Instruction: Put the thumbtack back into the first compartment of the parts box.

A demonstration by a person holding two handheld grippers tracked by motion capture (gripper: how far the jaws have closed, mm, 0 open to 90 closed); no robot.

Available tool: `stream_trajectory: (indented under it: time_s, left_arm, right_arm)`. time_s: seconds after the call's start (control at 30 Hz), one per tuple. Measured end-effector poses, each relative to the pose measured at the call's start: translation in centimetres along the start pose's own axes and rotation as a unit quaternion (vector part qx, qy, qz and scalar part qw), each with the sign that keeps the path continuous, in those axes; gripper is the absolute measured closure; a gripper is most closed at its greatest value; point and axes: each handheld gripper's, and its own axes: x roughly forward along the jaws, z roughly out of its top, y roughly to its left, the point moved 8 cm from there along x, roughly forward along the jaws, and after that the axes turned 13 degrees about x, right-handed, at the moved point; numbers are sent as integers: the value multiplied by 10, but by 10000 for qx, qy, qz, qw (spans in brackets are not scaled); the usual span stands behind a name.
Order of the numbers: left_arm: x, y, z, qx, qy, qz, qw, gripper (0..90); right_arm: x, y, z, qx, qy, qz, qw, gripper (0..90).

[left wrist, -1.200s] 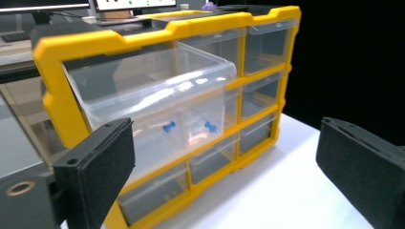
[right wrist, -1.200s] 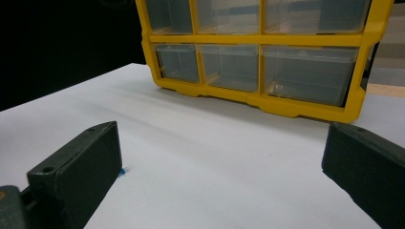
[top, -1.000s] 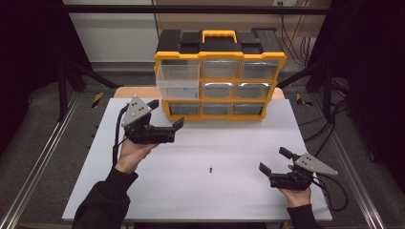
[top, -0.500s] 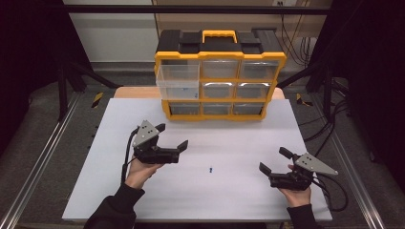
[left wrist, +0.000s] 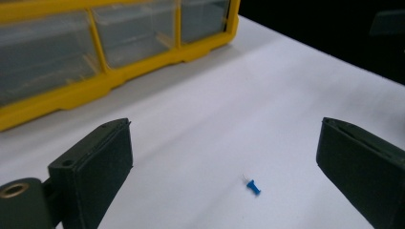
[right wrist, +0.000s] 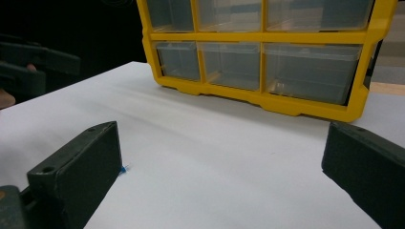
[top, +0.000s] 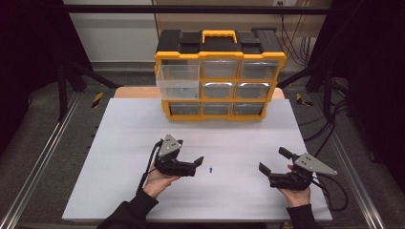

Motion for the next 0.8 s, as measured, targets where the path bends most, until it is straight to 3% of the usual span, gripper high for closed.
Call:
stream_trajectory:
  time_s: [0.13, 0.33, 0.8]
  left_arm:
    - [15, -13, -10, 36, 251, -83, 9996, 56]
    - [34, -22, -24, -154, 540, -122, 9983, 115]
    - [59, -38, -45, -361, 1032, 7, 9940, 452]
  right_arm:
    - [-1, 0, 0, 92, 4, -45, 9999, 5]
    - [-1, 0, 0, 36, 10, -6, 10000, 5]
    - [-2, 1, 1, 74, -23, 34, 10000, 5]
